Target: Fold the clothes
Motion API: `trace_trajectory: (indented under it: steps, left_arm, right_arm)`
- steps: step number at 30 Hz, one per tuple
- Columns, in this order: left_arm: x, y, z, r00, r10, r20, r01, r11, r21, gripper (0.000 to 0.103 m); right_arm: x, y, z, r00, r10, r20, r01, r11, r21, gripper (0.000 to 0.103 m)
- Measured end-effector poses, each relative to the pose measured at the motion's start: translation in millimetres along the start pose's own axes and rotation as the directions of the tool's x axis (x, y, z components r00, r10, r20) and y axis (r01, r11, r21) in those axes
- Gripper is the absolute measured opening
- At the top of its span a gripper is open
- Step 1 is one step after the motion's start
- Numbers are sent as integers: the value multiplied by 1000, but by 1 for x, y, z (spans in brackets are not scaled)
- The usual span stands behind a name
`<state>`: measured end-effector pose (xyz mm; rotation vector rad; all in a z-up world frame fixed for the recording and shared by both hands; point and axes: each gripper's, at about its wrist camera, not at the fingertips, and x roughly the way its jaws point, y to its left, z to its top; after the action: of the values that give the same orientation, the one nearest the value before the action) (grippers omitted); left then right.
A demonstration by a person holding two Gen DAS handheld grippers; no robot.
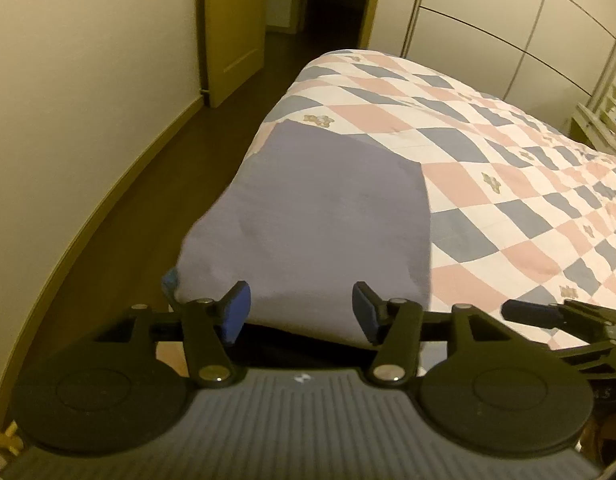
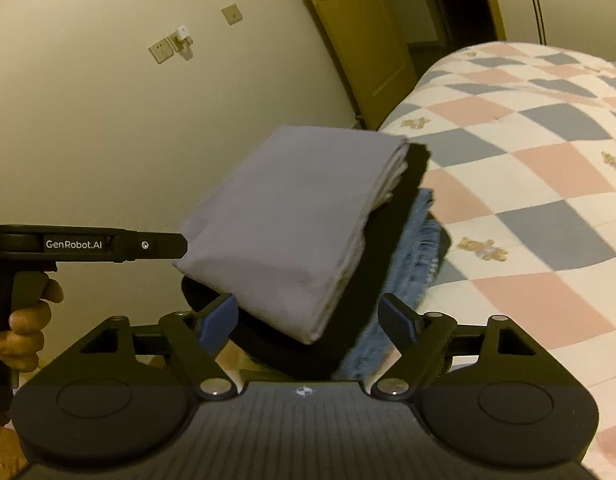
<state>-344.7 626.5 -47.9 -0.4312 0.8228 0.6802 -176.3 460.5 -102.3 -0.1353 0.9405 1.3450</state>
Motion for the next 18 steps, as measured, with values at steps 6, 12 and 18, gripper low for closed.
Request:
trace_trajectory:
  steps: [6, 12, 18]
  left_arm:
    - [-18, -44, 1, 998, 58, 29, -57, 997, -58, 64]
    - [-47, -84, -17, 986, 148, 72, -134, 976, -172, 84]
    - [-73, -118, -55, 950, 307, 59, -283, 925, -253, 99]
  right_arm:
    - [-32, -35, 9, 1000, 6, 0, -6, 1000, -13, 96]
    - [-56, -58, 18, 998, 2, -69, -7, 997, -79, 101]
    - [-69, -69, 14, 993, -13, -117, -11, 980, -197, 101]
